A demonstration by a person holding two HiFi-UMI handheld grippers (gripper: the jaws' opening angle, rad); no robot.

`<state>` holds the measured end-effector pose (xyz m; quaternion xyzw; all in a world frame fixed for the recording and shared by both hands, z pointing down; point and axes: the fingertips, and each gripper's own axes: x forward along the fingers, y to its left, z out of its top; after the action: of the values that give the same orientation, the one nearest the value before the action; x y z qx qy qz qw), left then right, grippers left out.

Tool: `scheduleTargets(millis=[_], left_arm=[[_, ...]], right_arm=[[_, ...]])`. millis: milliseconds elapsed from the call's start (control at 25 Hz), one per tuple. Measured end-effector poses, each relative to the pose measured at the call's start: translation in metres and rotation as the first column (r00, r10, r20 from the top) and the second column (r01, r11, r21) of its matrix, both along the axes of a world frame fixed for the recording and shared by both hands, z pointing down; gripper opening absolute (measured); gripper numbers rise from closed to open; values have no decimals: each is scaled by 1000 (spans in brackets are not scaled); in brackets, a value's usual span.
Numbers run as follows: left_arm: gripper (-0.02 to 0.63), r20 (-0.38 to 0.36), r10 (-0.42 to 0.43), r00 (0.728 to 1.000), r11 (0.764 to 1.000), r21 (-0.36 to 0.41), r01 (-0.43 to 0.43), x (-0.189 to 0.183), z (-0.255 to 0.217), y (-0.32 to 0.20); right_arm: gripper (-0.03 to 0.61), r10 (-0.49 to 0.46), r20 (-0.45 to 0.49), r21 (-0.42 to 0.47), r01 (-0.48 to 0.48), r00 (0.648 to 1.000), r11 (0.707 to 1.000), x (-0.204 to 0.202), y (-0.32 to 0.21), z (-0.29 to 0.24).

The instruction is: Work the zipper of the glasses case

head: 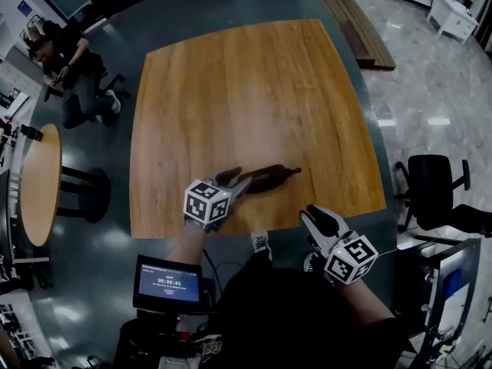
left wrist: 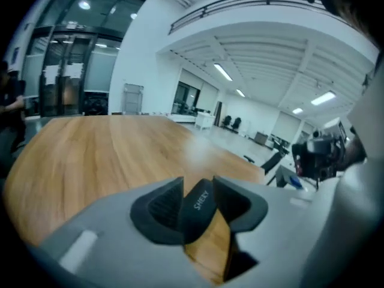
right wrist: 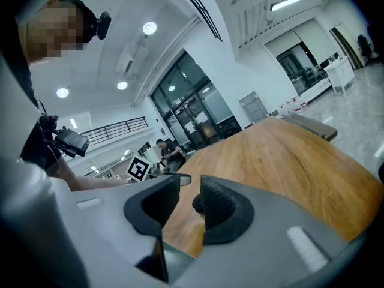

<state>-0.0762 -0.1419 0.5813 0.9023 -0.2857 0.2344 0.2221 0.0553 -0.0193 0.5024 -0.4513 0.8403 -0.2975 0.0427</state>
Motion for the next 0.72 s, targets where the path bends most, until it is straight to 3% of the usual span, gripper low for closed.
scheduleTargets(millis=[80, 160, 280, 400, 560, 640, 720], left_arm=[[150, 81, 135, 988, 991, -36, -132, 6, 26, -5], [156, 138, 259, 956, 964, -92, -248, 9, 51, -4], [158, 129, 375, 918, 919, -178, -351, 15, 74, -1], [167, 39, 409, 912, 886, -254, -387, 24, 81, -1], [193, -68, 430, 900, 825, -376, -422, 30, 90, 13], [195, -102, 415, 904, 813, -404, -419, 31, 92, 15], [193, -123, 375, 919, 817, -424, -391, 31, 92, 11]], right_arm=[[106, 25, -16, -49, -26, 1000, 998, -12, -9, 16], [123, 56, -7, -132, -56, 998, 990, -24, -18, 42], [192, 125, 62, -297, -101, 990, 950, -33, -30, 89], [218, 196, 128, -419, -127, 972, 899, -36, -36, 126], [226, 274, 177, -506, -152, 945, 849, -38, -48, 158], [230, 322, 212, -539, -164, 923, 826, -37, -58, 166], [232, 367, 240, -565, -179, 899, 806, -35, -66, 172]])
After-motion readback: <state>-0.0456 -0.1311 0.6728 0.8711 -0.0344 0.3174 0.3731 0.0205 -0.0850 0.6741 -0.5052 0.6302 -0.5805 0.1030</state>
